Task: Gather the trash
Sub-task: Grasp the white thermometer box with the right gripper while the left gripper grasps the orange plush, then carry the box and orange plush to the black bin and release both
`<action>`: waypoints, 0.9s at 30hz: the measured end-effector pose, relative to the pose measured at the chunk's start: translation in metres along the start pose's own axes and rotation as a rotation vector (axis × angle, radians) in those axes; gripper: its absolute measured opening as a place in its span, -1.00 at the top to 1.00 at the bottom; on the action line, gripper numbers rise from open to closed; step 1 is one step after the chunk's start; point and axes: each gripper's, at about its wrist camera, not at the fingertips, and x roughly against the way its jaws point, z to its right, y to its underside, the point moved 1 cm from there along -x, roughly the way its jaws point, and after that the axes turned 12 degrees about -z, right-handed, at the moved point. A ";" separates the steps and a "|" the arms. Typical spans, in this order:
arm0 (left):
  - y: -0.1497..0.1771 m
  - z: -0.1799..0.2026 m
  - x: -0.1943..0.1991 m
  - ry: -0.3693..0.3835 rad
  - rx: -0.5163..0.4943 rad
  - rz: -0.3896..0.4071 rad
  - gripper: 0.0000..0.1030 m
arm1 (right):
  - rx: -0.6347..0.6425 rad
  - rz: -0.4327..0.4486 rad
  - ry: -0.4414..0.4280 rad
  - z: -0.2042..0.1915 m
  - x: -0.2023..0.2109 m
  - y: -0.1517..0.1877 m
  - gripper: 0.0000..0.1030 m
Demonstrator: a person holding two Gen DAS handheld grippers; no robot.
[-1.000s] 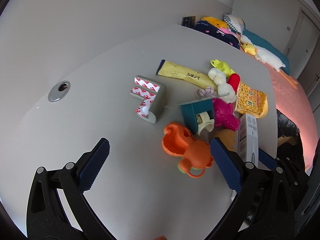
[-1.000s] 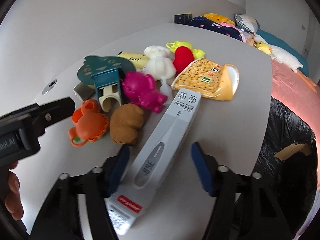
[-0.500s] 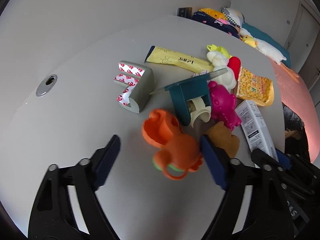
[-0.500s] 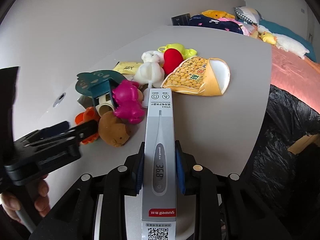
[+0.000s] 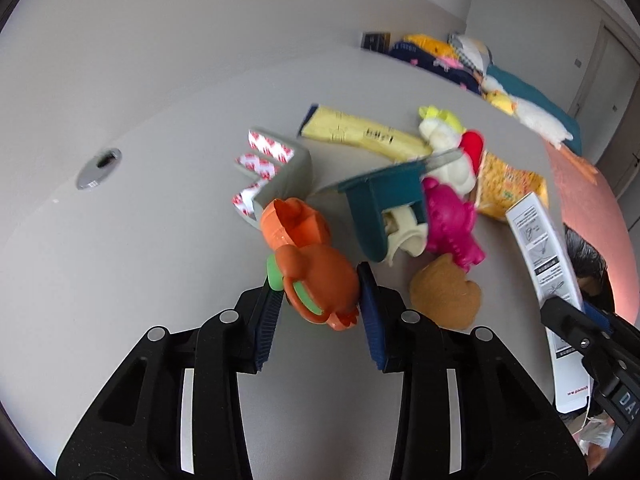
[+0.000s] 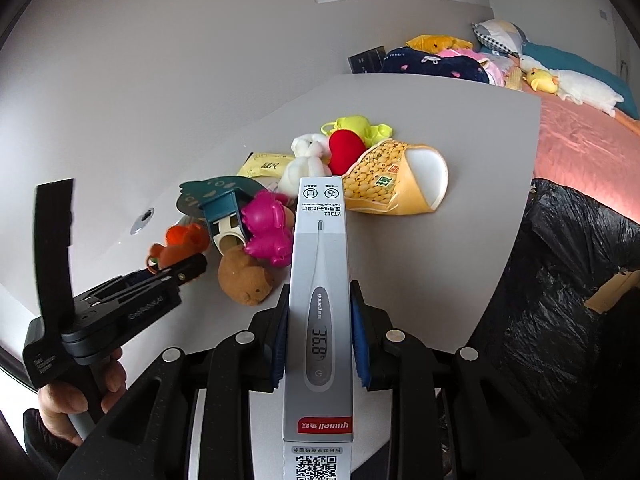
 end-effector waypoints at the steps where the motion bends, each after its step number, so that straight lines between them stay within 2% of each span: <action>1: 0.001 0.002 0.006 -0.007 -0.006 0.018 0.28 | 0.000 0.004 -0.004 0.001 0.003 0.000 0.45; 6: 0.004 0.018 0.031 -0.036 -0.031 0.082 0.28 | -0.003 0.031 -0.017 0.011 0.017 0.000 0.45; 12: 0.001 0.044 0.046 -0.039 -0.078 0.122 0.29 | -0.032 0.064 -0.022 0.028 0.035 0.003 0.45; 19: -0.006 0.064 0.050 -0.002 -0.093 0.137 0.29 | -0.066 0.099 -0.013 0.048 0.055 0.005 0.45; 27: -0.014 0.099 0.061 0.027 -0.155 0.171 0.29 | -0.107 0.139 0.003 0.071 0.075 0.006 0.45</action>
